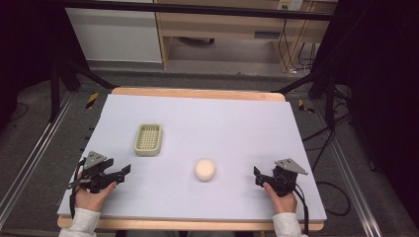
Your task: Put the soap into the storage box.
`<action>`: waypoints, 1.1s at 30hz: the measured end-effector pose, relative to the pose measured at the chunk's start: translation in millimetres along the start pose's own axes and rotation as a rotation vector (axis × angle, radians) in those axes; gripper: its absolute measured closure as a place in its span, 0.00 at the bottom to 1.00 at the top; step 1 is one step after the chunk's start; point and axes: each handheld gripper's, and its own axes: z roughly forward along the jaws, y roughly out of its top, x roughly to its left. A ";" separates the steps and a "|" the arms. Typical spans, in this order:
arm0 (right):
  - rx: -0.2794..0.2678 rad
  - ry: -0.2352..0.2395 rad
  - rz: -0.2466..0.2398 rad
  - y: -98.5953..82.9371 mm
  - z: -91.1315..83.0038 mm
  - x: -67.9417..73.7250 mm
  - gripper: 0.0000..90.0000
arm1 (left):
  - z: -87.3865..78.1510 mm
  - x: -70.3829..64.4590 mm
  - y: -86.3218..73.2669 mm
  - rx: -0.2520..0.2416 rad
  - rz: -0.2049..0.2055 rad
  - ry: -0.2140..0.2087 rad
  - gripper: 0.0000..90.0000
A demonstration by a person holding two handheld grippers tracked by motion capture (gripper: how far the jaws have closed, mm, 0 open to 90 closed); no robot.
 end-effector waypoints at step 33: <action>-0.005 -0.006 -0.019 -1.2 0.1 1.2 0.04 | 3.2 -27.1 9.9 0.009 0.066 -0.055 0.28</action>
